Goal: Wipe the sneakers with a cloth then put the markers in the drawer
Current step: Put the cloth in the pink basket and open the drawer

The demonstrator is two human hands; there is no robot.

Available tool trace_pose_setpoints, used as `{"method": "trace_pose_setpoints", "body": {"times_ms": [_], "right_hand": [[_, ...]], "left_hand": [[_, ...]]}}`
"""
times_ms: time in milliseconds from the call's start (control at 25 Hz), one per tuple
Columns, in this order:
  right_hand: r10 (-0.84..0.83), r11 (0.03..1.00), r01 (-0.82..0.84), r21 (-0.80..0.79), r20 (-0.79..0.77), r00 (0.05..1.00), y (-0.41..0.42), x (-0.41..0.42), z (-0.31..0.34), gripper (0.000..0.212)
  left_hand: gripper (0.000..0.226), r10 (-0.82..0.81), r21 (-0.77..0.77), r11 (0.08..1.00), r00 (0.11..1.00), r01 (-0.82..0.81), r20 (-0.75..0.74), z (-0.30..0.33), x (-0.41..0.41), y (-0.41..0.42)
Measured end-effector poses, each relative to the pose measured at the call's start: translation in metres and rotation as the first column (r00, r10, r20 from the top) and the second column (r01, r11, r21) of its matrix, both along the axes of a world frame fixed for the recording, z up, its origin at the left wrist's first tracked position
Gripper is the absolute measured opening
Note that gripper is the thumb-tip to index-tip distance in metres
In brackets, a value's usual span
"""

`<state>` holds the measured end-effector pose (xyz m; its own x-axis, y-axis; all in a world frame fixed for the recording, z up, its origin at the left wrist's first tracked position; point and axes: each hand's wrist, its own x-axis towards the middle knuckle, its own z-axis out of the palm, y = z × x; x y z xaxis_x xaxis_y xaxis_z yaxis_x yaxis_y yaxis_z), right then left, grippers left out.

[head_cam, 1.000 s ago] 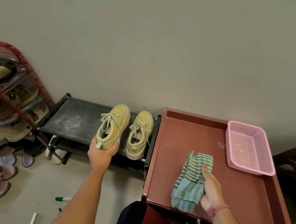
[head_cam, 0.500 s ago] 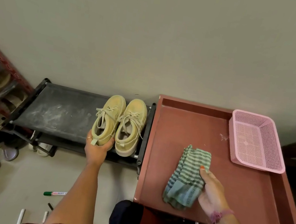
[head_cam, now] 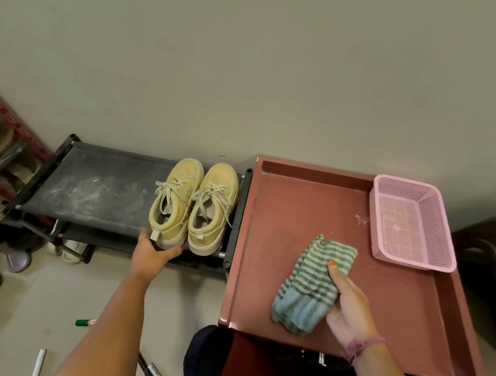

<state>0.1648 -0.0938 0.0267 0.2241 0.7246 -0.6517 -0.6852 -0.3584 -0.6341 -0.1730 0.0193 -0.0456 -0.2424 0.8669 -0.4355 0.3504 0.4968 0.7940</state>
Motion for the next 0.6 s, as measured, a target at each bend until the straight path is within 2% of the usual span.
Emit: {"method": "trace_pose_setpoints", "body": {"times_ms": [80,120,200,280,360,480,600], "right_hand": [[0.011,0.999,-0.011,0.044,0.012,1.0,-0.006,0.004,0.014,0.026],[0.018,0.998,-0.02,0.064,0.035,0.999,-0.01,0.006,0.02,0.025],[0.043,0.994,-0.056,0.09,0.139,0.989,-0.016,0.011,0.031,0.021],[0.079,0.987,-0.121,0.109,0.33,0.941,-0.024,0.015,0.043,0.021],[0.1,0.972,-0.192,0.135,0.504,0.858,-0.033,0.019,0.057,0.029],[0.104,0.953,-0.252,0.165,0.605,0.789,-0.052,0.026,0.081,0.036],[0.086,0.947,-0.263,0.184,0.644,0.76,-0.069,0.034,0.1,0.032]], "left_hand": [[0.097,0.111,-0.116,0.986,0.992,-0.117,-0.058,0.012,0.005,-0.022],[0.095,0.197,-0.121,0.972,0.979,-0.203,-0.058,0.021,0.01,-0.035],[0.082,0.374,-0.014,0.927,0.927,-0.375,-0.022,0.042,0.028,-0.062],[0.067,0.425,0.17,0.887,0.903,-0.43,0.067,0.069,0.055,-0.09],[0.054,0.311,0.302,0.884,0.932,-0.356,0.189,0.096,0.091,-0.114],[0.038,-0.013,0.349,0.933,0.961,-0.088,0.276,0.13,0.149,-0.143],[0.043,-0.38,0.402,0.883,0.873,0.243,0.306,0.151,0.198,-0.161]]}}
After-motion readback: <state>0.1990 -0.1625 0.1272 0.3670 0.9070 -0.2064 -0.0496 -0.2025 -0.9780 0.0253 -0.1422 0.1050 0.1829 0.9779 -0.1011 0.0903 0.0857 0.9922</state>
